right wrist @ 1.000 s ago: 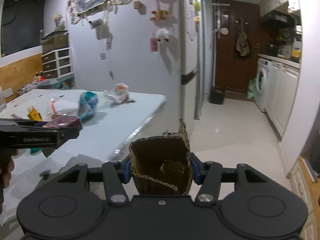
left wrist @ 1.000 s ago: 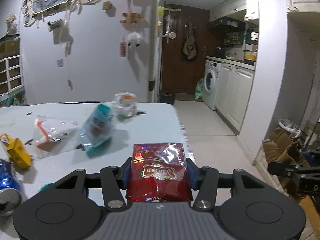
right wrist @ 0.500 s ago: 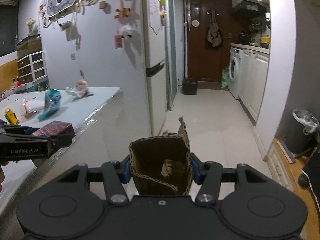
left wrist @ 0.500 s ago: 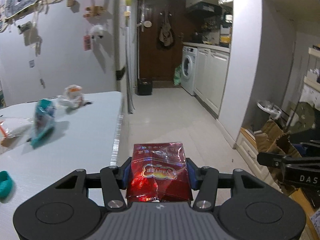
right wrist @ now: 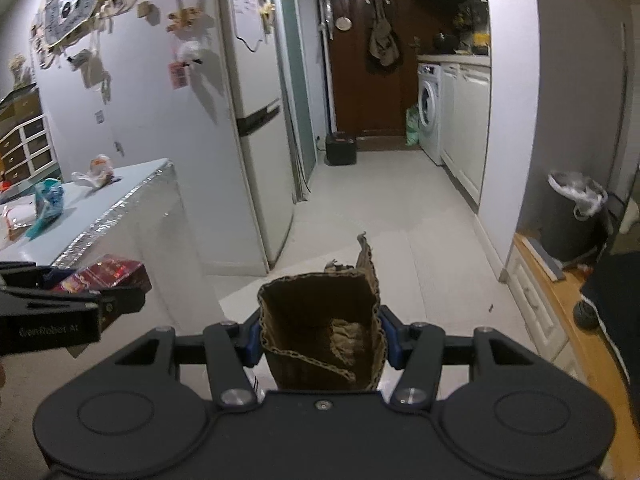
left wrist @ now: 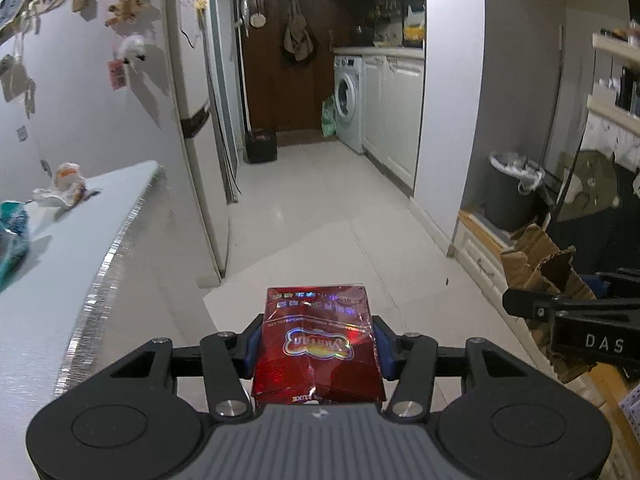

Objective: Collect trash
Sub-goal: 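Lift the red packet and cardboard and carry both toward the bin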

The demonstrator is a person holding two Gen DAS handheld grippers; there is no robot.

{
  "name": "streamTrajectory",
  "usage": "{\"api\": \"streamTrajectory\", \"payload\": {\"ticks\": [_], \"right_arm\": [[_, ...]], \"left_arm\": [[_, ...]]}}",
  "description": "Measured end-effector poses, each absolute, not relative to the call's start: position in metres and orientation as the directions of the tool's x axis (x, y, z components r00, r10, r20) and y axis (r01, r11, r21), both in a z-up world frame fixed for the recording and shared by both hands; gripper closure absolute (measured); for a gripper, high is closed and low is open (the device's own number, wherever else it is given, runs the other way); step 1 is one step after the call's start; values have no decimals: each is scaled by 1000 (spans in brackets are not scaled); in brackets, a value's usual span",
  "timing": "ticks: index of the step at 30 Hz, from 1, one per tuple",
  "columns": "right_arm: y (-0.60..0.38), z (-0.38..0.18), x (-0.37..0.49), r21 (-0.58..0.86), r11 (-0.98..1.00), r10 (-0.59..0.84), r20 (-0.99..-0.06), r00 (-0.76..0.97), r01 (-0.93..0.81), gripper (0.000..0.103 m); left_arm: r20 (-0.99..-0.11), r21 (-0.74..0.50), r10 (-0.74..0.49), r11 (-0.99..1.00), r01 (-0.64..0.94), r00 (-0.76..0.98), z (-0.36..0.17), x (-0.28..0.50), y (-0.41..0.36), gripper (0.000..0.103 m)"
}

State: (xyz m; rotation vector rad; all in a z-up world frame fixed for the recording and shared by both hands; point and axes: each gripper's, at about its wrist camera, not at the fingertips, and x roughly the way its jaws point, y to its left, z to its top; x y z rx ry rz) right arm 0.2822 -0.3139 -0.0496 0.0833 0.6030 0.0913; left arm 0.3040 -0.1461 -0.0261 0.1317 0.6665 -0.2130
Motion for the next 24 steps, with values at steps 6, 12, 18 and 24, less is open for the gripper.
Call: {"api": "streamTrajectory", "payload": {"ticks": [6,12,18,24], "right_arm": [[-334,-73,292,135,991,95,-592,800,-18,47],[-346,-104,310,143,990,87,-640,764,7,47],[-348,-150,332,131,991,78,-726,684,26,47],[-350,-203,346,135,989,80,-821,565,56,47]], "left_arm": [[-657,53,-168,962,267,735,-39,322,-172,50],[-705,44,-172,958,285,688,-74,345,-184,50],[-775,-3,-179,960,281,607,-126,370,-179,50],[-845,-77,-197,965,251,497,-185,395,-166,49]]}}
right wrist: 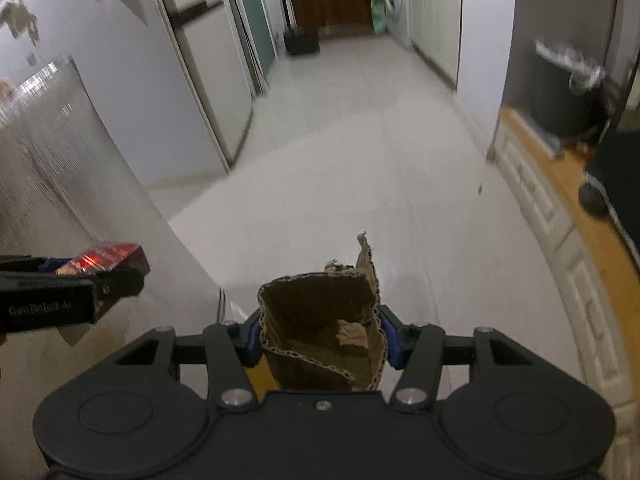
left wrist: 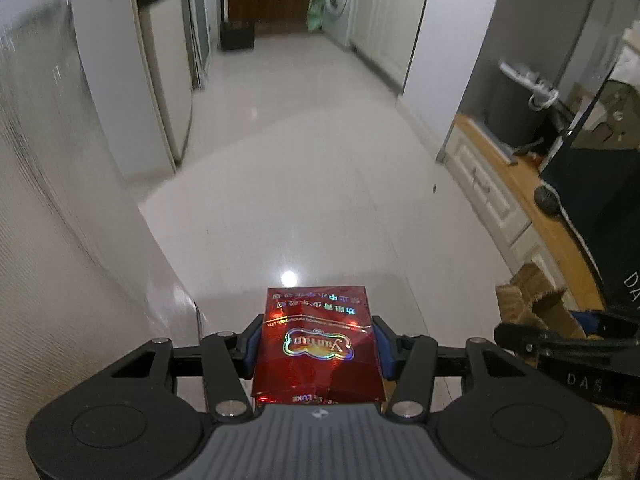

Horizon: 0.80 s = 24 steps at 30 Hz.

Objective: Collect trash
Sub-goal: 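Lift the red packet and cardboard and carry both toward the bin, then open the left tool over the bin while the right tool releases the cardboard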

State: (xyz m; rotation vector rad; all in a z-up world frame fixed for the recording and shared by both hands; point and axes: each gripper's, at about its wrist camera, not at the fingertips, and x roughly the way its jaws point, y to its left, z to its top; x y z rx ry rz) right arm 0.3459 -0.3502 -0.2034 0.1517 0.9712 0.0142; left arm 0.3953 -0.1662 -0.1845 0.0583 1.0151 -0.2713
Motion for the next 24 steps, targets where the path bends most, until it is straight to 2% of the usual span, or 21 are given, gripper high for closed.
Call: {"api": "streamTrajectory", "payload": {"ticks": [8,12,22,24], "right_arm": [[-356,-258,356,136,986,81,-894,440,94,47],[-351,-273,361,146,986,102,-910,403,79,47],[-328,-296,369,181,983,162,-923,349,23,46],[-326,-298,371,190,981,169,-923,347,27,46]], "left_arm": [[-933,-167,-221,965,201,284,-268,415,-158,49],[-956,-159,-208,960,231,207,-299,414,-159,49],[-964,-193,-219,967,167,154,-332,421,-142,49],[-964,-191,-215,970,153,158,-336,423,-138,45]]}}
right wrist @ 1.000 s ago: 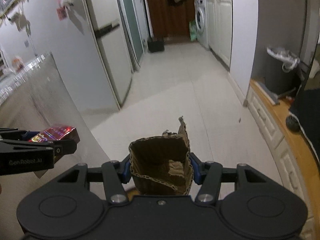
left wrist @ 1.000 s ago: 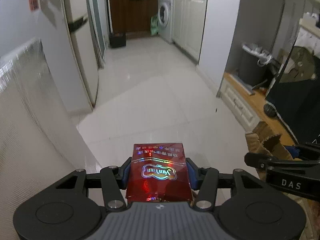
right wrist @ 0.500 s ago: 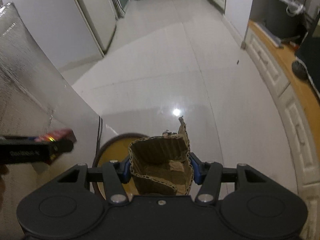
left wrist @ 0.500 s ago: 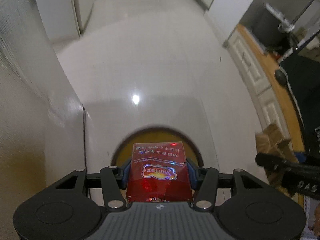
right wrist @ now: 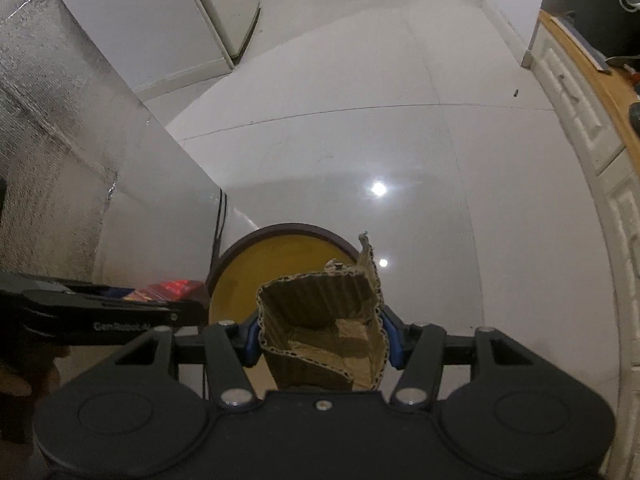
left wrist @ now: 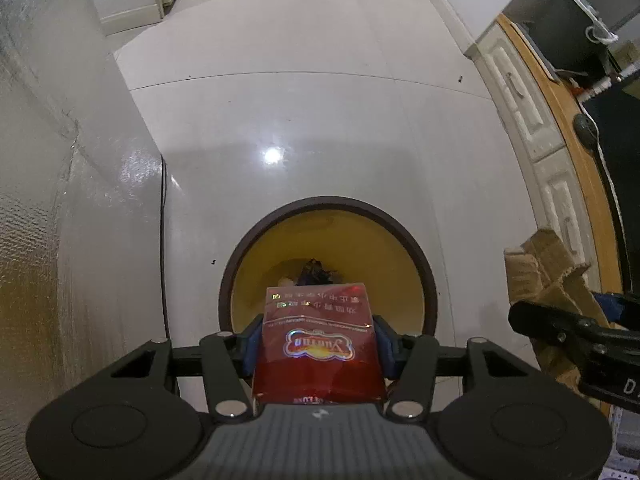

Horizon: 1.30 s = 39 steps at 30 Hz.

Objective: Collect trash
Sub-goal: 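Open the left tool over the bin while the right tool releases the cardboard, then move both open tools back from the bin to the table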

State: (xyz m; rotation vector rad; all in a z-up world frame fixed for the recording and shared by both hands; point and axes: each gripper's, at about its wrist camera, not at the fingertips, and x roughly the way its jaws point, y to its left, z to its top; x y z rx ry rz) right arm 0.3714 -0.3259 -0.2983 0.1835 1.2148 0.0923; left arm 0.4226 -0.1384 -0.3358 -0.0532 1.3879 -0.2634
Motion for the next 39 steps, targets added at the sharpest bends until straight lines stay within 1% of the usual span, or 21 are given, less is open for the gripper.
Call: {"api": "streamTrajectory", "payload": {"ticks": [1,2,3,5,9,14,19,20,22,23,24,25,26,27,33,39], "right_arm": [[-325,-300,372,190,981,169,-923,345,28,46],[-325,-300,372,189,982,168,-924,342,27,46],[-324,-302,373,185,982,166,-926,339,25,46],[-320,-304,374,177,984,161,-930,331,19,46],[-316,-309,376,176,984,160,-932,325,19,46],[-313,-312,383,197,980,180,-923,339,16,44],[-308,-314,386,205,979,189,-920,344,10,43],[-307,-314,386,204,979,189,-919,346,6,42],[-307,-314,385,194,981,182,-917,354,-2,34],[-307,-314,385,186,983,175,-917,359,-2,23],[-307,-314,384,181,984,170,-918,360,-3,14],[-308,-315,384,177,984,166,-919,357,-3,11],[-308,-316,384,171,985,160,-923,350,-1,5],[-309,-318,384,161,987,151,-928,342,1,2],[-310,-326,380,92,996,91,-953,288,-11,0],[-308,-324,378,76,996,83,-962,261,-37,0]], "left_arm": [[-966,-186,-208,972,143,154,-338,423,-137,40],[-969,-174,-194,975,134,155,-339,424,-136,26],[-971,-155,-175,979,130,161,-340,425,-136,19],[-976,-120,-142,983,135,166,-343,427,-134,16],[-984,-90,-107,989,119,143,-350,429,-127,9],[-992,-48,-63,990,129,111,-355,428,-121,5],[-993,-39,-52,991,126,102,-356,430,-117,3],[-993,-38,-51,991,126,102,-356,430,-116,2],[-994,-35,-48,991,128,97,-358,431,-116,1],[-994,-33,-46,991,131,95,-357,431,-117,1],[-995,-29,-42,991,133,95,-358,431,-117,0],[-995,-24,-37,991,135,94,-358,431,-118,0],[-995,-20,-33,990,137,93,-359,430,-117,0],[-995,-17,-29,990,137,90,-359,430,-116,0],[-995,-2,-16,990,140,96,-358,424,-114,0],[-995,0,-14,990,143,96,-355,422,-114,0]]}}
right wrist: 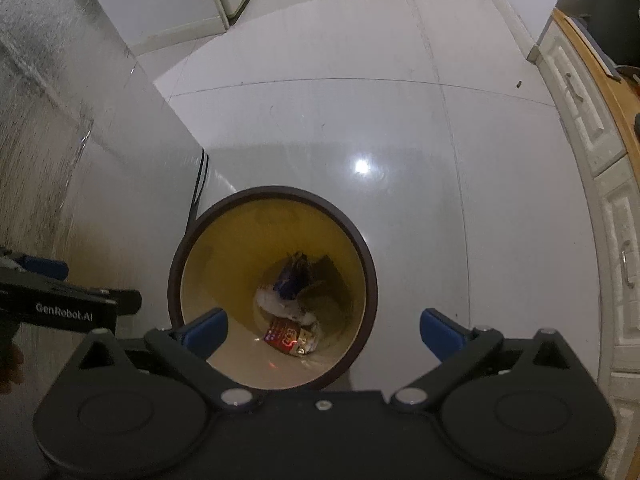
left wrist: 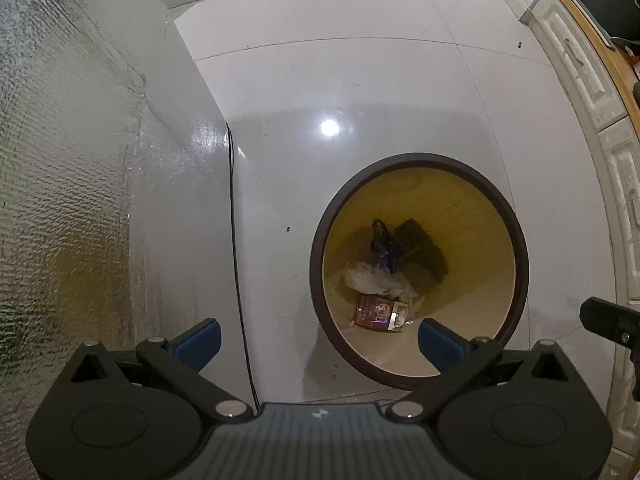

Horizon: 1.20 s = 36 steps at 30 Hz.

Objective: Collect trash
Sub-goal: 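Move both open tools back from the bin to the table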

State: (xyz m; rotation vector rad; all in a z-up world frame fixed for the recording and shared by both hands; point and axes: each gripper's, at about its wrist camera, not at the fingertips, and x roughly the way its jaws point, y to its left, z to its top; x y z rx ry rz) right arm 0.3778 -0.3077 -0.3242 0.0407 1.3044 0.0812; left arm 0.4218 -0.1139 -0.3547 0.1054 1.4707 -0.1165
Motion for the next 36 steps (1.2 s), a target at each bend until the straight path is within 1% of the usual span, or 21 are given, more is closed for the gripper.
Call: {"api": "streamTrajectory", "payload": {"ticks": [7,13,19,28,36], "right_arm": [[-311,-314,373,79,997,82,-960,268,-23,0],[-316,-301,368,74,997,72,-956,283,-4,0],[-322,-282,358,70,997,61,-949,309,18,0],[-321,-248,341,75,997,65,-929,364,14,0],[-329,-210,325,70,997,54,-893,447,20,0]], "left_arm": [[-995,9,-6,990,139,105,-343,417,-109,0],[-991,7,-11,991,131,136,-323,410,-106,0],[-983,-2,-24,993,120,183,-295,401,-103,0],[-958,-26,-65,990,140,278,-240,386,-111,0],[-929,-6,-71,984,177,362,-197,366,-115,0]]}}
